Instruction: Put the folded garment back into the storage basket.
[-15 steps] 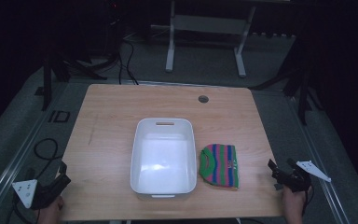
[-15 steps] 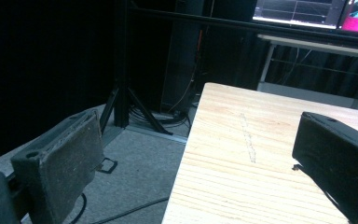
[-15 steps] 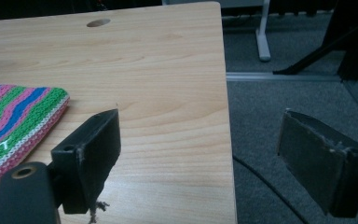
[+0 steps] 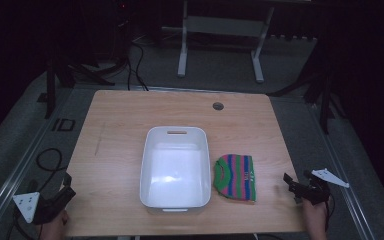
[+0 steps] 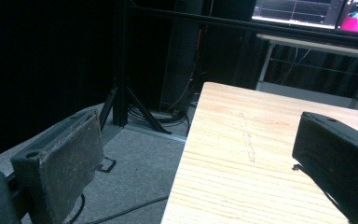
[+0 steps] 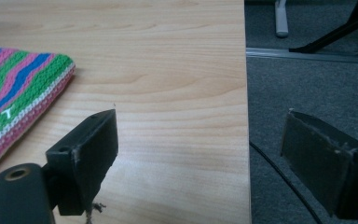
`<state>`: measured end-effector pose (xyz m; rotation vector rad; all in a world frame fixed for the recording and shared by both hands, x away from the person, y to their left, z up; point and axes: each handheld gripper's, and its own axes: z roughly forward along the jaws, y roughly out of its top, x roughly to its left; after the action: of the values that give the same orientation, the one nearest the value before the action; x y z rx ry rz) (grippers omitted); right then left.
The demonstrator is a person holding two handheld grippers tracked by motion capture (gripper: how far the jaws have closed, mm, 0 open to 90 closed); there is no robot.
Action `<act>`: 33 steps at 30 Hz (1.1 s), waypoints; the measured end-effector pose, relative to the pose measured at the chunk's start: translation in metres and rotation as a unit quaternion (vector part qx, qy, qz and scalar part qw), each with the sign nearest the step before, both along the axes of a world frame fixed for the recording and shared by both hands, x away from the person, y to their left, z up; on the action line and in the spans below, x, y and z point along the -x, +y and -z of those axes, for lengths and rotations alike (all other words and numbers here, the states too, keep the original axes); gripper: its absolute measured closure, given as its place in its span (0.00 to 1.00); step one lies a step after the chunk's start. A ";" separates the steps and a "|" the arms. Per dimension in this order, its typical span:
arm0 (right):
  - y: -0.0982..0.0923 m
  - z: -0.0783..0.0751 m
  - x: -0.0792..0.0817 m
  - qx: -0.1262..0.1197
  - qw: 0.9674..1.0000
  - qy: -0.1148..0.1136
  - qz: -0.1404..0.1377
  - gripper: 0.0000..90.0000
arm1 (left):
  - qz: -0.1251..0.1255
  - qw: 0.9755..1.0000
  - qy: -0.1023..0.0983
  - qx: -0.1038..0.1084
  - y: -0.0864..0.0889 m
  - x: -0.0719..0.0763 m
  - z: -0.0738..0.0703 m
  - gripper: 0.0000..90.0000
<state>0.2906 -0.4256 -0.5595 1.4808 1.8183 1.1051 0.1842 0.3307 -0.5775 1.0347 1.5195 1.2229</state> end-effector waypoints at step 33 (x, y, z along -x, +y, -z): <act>0.001 -0.042 -0.012 0.157 0.922 0.217 -0.279 0.14 | 0.006 1.000 0.004 0.006 0.002 -0.001 0.000 0.03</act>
<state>0.3023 -0.4251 -0.5174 1.0951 2.6982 0.6862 0.1854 0.3323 -0.5771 1.0414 1.5232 1.2010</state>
